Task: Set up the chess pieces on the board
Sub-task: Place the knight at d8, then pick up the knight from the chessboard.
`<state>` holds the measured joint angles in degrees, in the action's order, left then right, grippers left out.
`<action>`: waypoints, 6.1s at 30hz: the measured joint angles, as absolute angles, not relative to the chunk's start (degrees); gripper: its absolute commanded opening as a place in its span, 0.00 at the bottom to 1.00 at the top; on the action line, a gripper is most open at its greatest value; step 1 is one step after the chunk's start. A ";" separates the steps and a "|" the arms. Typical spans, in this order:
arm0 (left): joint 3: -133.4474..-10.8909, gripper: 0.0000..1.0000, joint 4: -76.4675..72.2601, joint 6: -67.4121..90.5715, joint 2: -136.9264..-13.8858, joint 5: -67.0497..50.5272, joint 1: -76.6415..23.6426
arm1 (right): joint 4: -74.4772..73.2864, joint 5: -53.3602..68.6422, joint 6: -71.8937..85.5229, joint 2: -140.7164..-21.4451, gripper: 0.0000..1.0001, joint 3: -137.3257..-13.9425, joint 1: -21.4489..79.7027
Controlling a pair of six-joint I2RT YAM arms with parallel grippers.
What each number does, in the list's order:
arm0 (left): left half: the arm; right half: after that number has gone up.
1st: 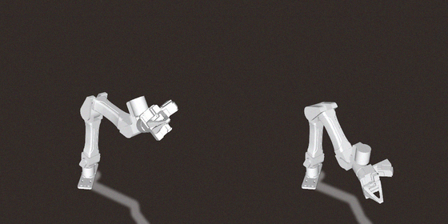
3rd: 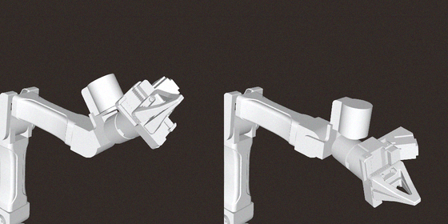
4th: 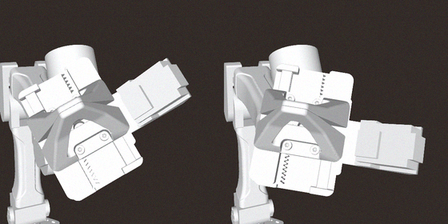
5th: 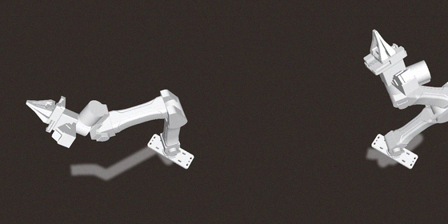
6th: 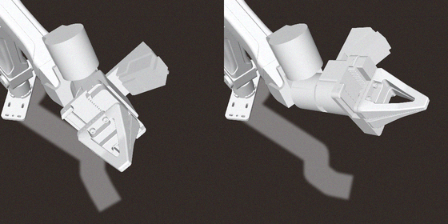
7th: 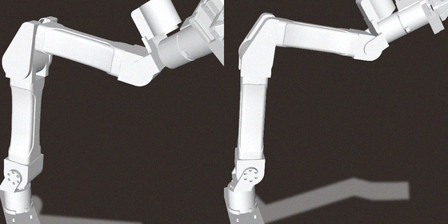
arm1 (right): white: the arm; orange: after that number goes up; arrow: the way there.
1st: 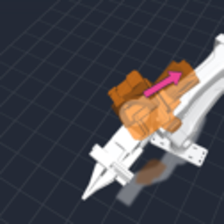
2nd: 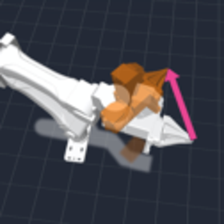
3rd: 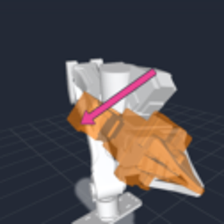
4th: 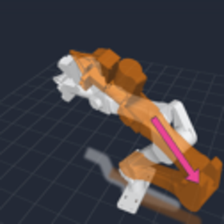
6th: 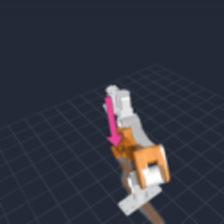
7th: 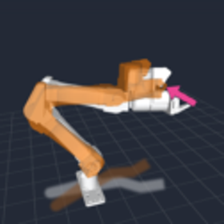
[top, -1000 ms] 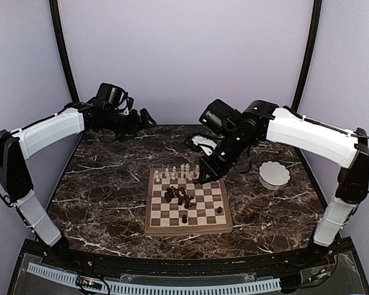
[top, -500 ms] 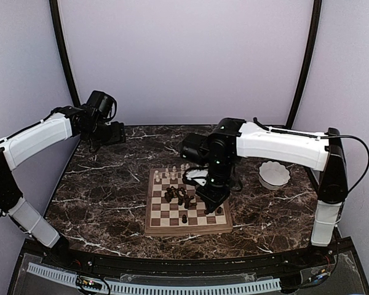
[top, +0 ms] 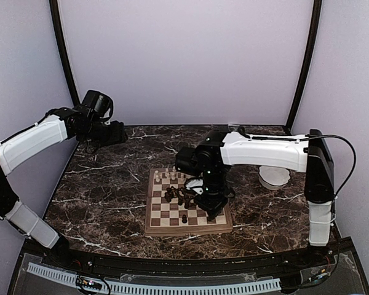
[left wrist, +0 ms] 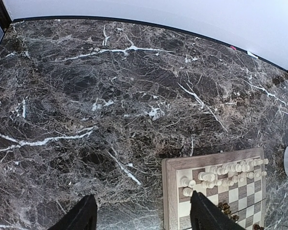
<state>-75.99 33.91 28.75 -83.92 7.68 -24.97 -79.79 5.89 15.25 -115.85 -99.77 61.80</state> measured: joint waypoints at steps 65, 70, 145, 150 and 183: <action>-72.18 0.62 28.32 30.44 -85.54 -6.83 -24.97 | -80.03 3.66 14.20 -120.92 0.08 -100.03 60.80; -72.18 0.62 28.32 30.46 -85.56 -7.09 -24.97 | -79.85 4.03 14.17 -120.97 0.08 -100.47 60.73; -94.78 0.36 54.78 33.91 -114.48 -2.33 -50.11 | -53.93 -5.17 20.18 -94.59 0.31 -85.45 56.14; -94.85 0.35 55.64 33.87 -116.05 -2.92 -50.11 | -53.74 -5.17 20.01 -94.59 0.31 -85.43 55.99; -94.78 0.27 55.72 32.12 -116.57 -2.57 -49.78 | -52.49 -3.05 20.03 -95.09 0.31 -85.45 55.81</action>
<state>-94.78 55.72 32.12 -116.57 -2.57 -49.78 -52.49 -3.05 20.03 -95.09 -85.45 55.81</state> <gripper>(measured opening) 0.295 0.307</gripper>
